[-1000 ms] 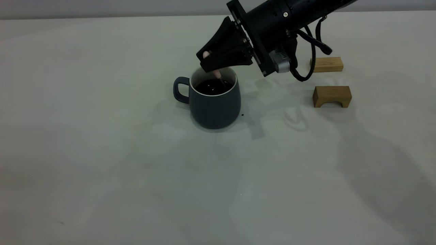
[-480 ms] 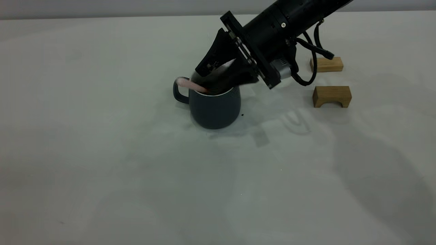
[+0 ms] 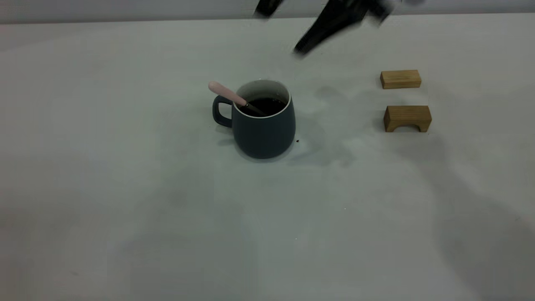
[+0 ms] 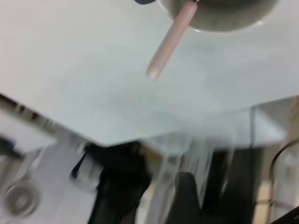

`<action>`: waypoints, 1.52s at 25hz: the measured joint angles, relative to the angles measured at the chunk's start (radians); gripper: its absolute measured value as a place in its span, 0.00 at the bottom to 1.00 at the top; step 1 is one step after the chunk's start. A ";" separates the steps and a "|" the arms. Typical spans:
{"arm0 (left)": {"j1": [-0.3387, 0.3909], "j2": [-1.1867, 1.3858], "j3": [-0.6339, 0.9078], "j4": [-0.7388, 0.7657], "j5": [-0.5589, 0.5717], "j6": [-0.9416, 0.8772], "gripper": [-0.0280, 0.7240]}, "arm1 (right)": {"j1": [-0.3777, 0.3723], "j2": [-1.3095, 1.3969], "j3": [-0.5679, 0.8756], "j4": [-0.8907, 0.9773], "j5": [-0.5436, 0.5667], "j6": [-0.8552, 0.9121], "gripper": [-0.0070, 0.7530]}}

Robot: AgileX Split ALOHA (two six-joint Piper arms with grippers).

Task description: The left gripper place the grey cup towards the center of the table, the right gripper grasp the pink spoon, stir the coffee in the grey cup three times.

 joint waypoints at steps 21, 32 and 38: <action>0.000 0.000 0.000 0.000 0.000 0.000 0.71 | 0.000 -0.990 0.180 -0.733 0.057 -0.222 0.26; 0.000 0.000 0.000 0.000 0.000 0.000 0.71 | -0.003 -1.507 0.611 -0.718 0.057 -0.608 0.26; 0.000 0.000 0.000 0.000 0.000 0.000 0.71 | -0.145 -1.833 0.889 -0.710 0.057 -0.744 0.27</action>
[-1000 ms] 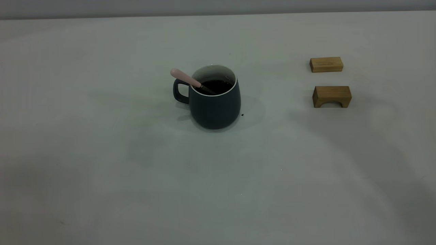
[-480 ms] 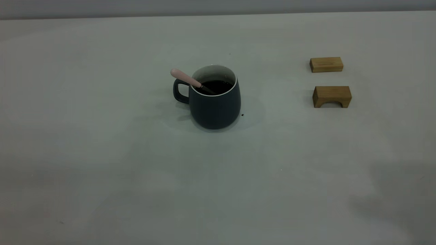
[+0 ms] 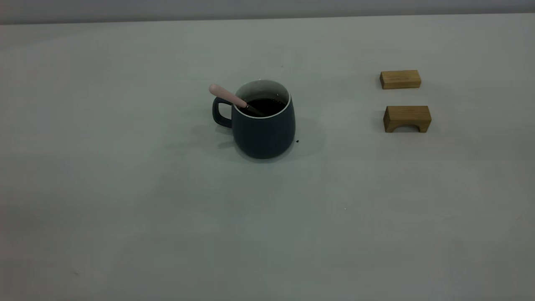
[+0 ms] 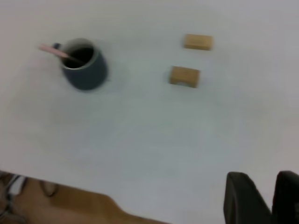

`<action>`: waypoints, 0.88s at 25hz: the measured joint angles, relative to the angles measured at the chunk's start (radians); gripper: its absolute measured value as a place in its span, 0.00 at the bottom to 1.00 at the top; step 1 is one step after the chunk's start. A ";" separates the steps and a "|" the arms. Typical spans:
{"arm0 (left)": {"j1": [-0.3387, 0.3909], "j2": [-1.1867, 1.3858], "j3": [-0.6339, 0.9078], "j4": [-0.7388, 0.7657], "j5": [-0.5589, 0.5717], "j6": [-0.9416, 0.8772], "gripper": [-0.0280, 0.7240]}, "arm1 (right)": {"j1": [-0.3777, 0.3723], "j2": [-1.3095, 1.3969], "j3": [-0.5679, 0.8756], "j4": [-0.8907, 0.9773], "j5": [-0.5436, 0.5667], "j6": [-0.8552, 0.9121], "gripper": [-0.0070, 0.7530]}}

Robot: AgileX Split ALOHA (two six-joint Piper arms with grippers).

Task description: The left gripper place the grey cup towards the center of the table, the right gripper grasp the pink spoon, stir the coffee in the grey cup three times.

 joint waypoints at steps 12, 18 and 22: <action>0.000 0.000 0.000 0.000 0.000 0.000 0.71 | -0.214 -0.351 0.320 0.056 -0.078 -0.102 0.29; 0.000 0.000 0.000 0.000 0.000 0.000 0.71 | -0.216 -0.352 0.356 0.056 -0.097 -0.103 0.30; 0.000 0.000 0.000 0.000 0.000 0.000 0.71 | -0.199 -0.353 0.356 0.055 -0.099 -0.103 0.31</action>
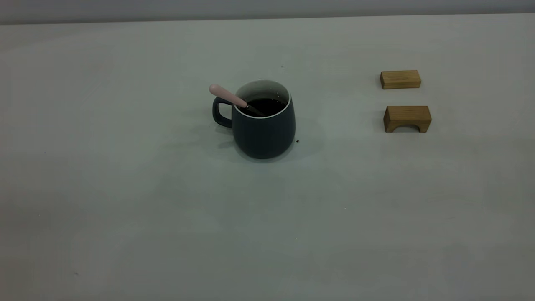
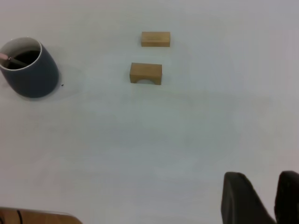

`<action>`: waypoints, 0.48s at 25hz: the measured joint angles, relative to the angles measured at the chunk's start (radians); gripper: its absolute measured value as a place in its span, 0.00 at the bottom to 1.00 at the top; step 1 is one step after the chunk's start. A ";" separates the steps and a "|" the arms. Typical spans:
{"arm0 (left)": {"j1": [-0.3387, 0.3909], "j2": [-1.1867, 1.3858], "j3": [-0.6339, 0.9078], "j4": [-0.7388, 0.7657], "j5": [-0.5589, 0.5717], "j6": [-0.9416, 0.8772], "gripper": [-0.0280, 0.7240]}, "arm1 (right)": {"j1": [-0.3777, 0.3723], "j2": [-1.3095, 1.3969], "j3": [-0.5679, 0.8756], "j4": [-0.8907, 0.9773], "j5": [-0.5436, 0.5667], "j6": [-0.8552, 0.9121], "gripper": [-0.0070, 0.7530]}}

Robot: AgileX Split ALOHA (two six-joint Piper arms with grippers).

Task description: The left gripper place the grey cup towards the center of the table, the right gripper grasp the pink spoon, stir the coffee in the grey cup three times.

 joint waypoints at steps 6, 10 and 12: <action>0.000 0.000 0.000 0.000 0.000 0.000 0.71 | 0.040 0.000 0.000 -0.022 0.000 0.000 0.31; 0.000 0.000 0.000 0.000 0.000 0.000 0.71 | 0.045 0.000 0.000 -0.022 0.000 0.000 0.32; 0.000 0.000 0.000 0.000 0.000 0.000 0.71 | 0.045 0.000 0.000 -0.022 0.000 0.000 0.32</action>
